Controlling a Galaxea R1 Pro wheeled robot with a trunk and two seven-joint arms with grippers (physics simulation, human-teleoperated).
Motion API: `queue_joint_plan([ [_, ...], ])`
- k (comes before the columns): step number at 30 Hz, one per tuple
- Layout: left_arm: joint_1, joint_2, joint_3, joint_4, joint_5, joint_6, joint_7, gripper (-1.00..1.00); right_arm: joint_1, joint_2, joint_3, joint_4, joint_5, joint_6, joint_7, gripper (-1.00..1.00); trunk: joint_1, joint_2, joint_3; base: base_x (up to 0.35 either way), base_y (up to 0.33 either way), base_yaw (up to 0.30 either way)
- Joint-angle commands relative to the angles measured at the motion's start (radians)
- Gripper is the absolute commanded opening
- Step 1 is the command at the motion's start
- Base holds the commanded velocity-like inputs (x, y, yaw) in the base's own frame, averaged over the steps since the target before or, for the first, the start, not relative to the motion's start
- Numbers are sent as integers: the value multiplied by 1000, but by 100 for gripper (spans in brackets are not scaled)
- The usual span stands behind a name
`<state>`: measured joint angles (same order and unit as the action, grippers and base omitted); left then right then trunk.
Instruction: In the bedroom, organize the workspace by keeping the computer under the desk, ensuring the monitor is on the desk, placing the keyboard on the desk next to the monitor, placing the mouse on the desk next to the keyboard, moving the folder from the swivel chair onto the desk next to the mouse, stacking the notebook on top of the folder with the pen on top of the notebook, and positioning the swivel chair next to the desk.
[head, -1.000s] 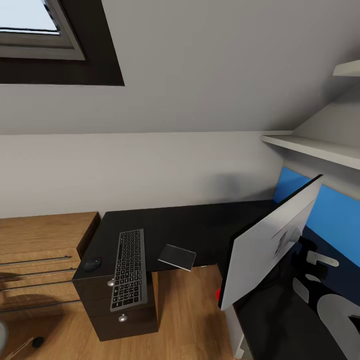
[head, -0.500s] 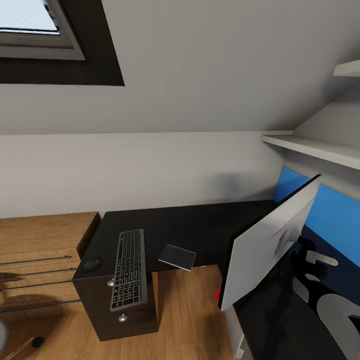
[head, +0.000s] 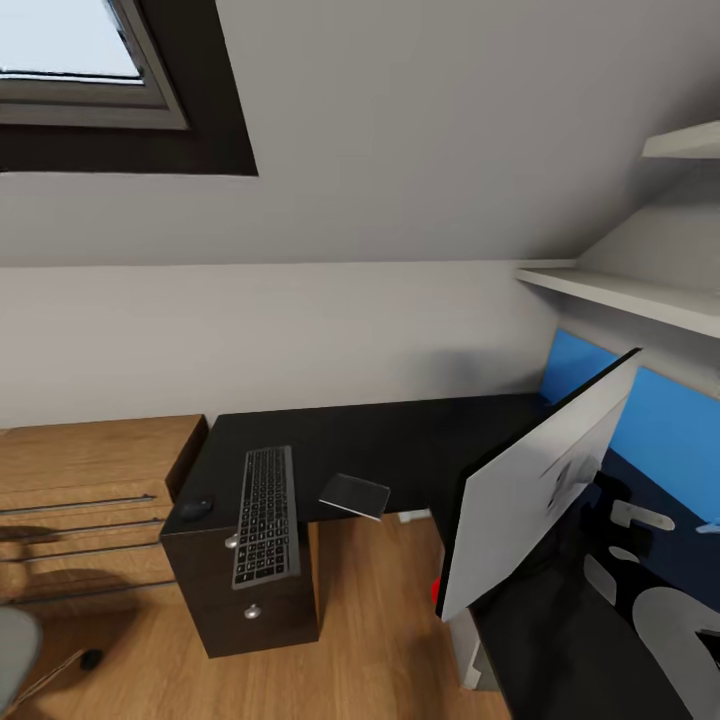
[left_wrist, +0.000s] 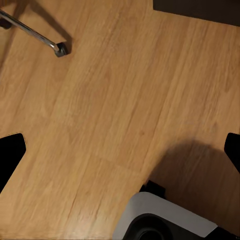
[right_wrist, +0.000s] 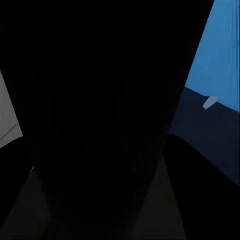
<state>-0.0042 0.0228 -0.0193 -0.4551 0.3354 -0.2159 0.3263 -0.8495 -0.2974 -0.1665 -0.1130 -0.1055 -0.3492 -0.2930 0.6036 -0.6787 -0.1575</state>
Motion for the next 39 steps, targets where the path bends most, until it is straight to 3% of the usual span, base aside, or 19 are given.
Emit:
queue_joint_plan([
  [1, 0, 0, -2, -1, 7, -3, 2, 100, 0, 0, 29, 9, -27, -8, 2, -100, 0, -1, -2, -336, 0, 0],
  [39, 0, -2, -2, -1, 5, -2, 3, 100, 0, 0, 30, 7, -28, 10, 0, -100, 0, -1, -2, -337, 0, 0],
])
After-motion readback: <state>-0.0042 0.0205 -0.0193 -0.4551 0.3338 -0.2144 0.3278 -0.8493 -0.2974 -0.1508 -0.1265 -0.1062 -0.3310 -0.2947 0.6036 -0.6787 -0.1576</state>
